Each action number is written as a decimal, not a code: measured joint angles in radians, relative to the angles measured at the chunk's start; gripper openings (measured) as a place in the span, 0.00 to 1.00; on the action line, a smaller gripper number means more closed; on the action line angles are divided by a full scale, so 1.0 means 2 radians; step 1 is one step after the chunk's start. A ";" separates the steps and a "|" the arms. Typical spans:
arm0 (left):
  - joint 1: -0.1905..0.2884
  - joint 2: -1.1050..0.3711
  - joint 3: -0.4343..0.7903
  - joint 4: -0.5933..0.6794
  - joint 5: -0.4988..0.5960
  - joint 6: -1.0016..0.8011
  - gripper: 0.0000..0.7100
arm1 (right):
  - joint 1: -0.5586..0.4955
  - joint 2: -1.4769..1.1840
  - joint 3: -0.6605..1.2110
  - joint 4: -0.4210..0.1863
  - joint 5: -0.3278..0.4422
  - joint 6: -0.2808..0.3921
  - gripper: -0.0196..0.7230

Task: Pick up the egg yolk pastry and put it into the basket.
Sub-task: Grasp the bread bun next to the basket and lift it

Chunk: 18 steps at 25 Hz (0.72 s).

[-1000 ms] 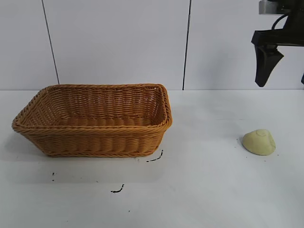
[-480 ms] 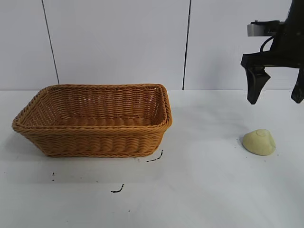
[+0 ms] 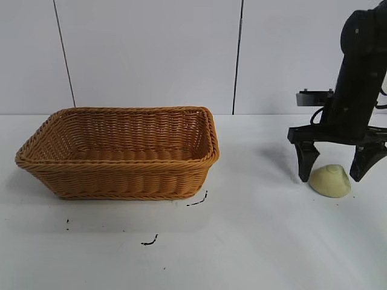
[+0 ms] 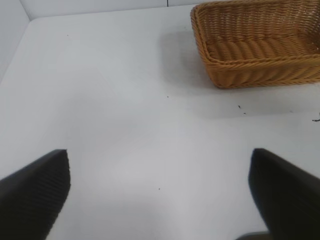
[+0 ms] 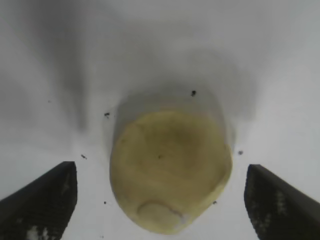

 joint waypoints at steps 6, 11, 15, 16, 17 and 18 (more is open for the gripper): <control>0.000 0.000 0.000 0.000 0.000 0.000 0.98 | 0.000 0.008 0.000 0.000 -0.005 0.000 0.85; 0.000 0.000 0.000 0.000 0.000 0.000 0.98 | 0.000 0.008 0.000 -0.001 -0.005 0.000 0.55; 0.000 0.000 0.000 0.000 0.000 0.000 0.98 | 0.000 0.005 0.000 0.000 -0.005 0.000 0.39; 0.000 0.000 0.000 0.000 0.000 0.000 0.98 | 0.000 0.002 0.000 -0.001 -0.005 0.000 0.38; 0.000 0.000 0.000 0.000 0.000 0.000 0.98 | 0.000 0.000 0.000 -0.004 -0.005 0.000 0.37; 0.000 0.000 0.000 0.000 0.000 0.000 0.98 | 0.000 -0.006 -0.001 -0.004 -0.005 0.000 0.36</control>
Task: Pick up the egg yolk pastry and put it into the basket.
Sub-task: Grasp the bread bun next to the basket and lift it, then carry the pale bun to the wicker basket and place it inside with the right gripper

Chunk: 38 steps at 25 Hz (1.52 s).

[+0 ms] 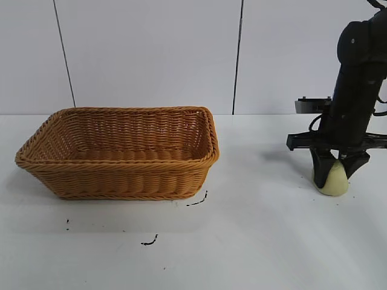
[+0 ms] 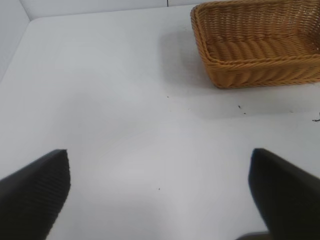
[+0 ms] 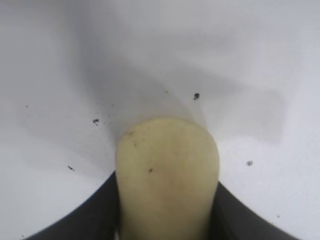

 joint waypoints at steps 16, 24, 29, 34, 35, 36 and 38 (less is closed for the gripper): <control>0.000 0.000 0.000 0.000 0.000 0.000 0.98 | 0.001 -0.080 -0.186 0.014 0.157 -0.003 0.36; 0.000 0.000 0.000 0.000 0.000 0.000 0.98 | 0.069 -0.064 -0.244 0.016 0.154 -0.005 0.36; 0.000 0.000 0.000 0.000 0.000 0.000 0.98 | 0.139 -0.032 -0.284 0.017 0.145 -0.011 0.36; 0.000 0.000 0.000 0.000 0.000 0.000 0.98 | 0.205 -0.001 -0.318 0.018 0.125 -0.016 0.36; 0.000 0.000 0.000 0.000 0.000 0.000 0.98 | 0.217 0.005 -0.321 0.018 0.120 -0.016 0.36; 0.000 0.000 0.000 0.000 0.000 0.000 0.98 | 0.226 0.013 -0.324 0.019 0.112 -0.016 0.36; 0.000 0.000 0.000 0.000 0.000 0.000 0.98 | 0.246 0.029 -0.325 0.019 0.092 -0.016 0.36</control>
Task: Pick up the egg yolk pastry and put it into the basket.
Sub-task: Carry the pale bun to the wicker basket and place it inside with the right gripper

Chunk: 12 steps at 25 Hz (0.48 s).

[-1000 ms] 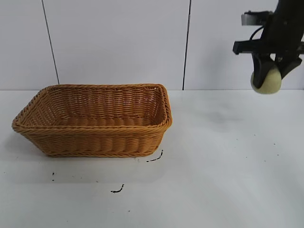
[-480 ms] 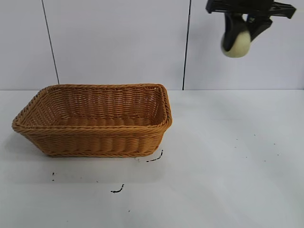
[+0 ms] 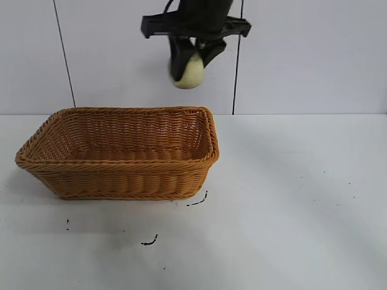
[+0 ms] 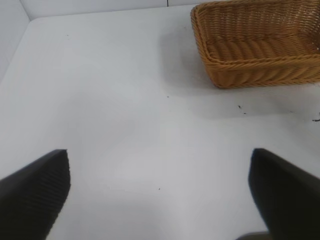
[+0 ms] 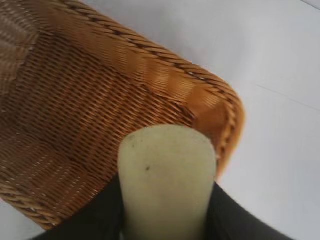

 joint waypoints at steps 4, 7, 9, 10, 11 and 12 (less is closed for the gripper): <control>0.000 0.000 0.000 0.000 0.000 0.000 0.98 | 0.029 0.031 0.000 0.003 -0.046 0.000 0.36; 0.000 0.000 0.000 0.000 0.000 0.000 0.98 | 0.045 0.057 0.000 0.008 -0.074 0.000 0.36; 0.000 0.000 0.000 0.000 0.000 0.000 0.98 | 0.052 0.074 0.000 0.009 -0.086 0.000 0.36; 0.000 0.000 0.000 0.000 0.000 0.000 0.98 | 0.055 0.083 0.000 0.009 -0.090 0.000 0.36; 0.000 0.000 0.000 0.000 0.000 0.000 0.98 | 0.056 0.091 0.000 0.009 -0.094 0.000 0.36; 0.000 0.000 0.000 0.000 0.000 0.000 0.98 | 0.056 0.100 0.000 0.009 -0.096 0.000 0.36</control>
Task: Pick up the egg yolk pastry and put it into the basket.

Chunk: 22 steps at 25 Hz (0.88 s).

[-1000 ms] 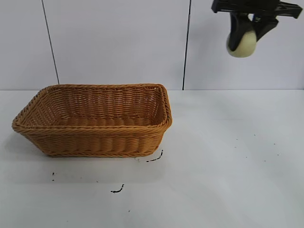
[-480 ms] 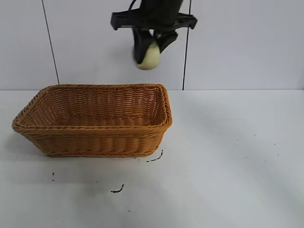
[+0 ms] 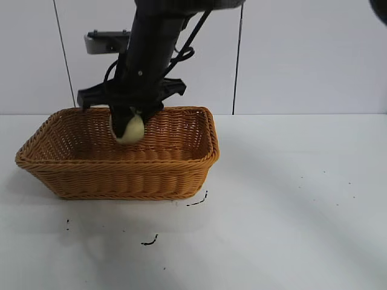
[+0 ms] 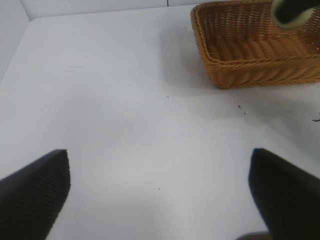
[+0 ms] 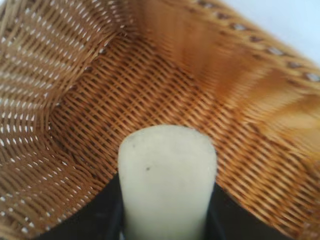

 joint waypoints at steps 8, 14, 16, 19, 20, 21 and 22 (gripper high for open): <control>0.000 0.000 0.000 0.000 0.000 0.000 0.98 | 0.000 0.030 0.000 -0.011 -0.009 0.000 0.42; 0.000 0.000 0.000 0.000 0.000 0.000 0.98 | 0.000 0.026 0.000 -0.013 0.011 0.000 0.86; 0.000 0.000 0.000 0.000 0.000 0.000 0.98 | 0.000 0.016 -0.008 -0.017 0.037 0.000 0.89; 0.000 0.000 0.000 0.000 0.000 0.000 0.98 | -0.001 -0.003 -0.037 -0.028 0.073 0.000 0.90; 0.000 0.000 0.000 0.000 0.000 0.000 0.98 | -0.003 -0.011 -0.051 -0.028 0.086 0.000 0.91; 0.000 0.000 0.000 0.000 0.000 0.000 0.98 | -0.006 -0.018 -0.063 -0.028 0.097 0.000 0.91; 0.000 0.000 0.000 0.000 0.000 0.000 0.98 | -0.009 -0.026 -0.077 -0.031 0.108 0.000 0.91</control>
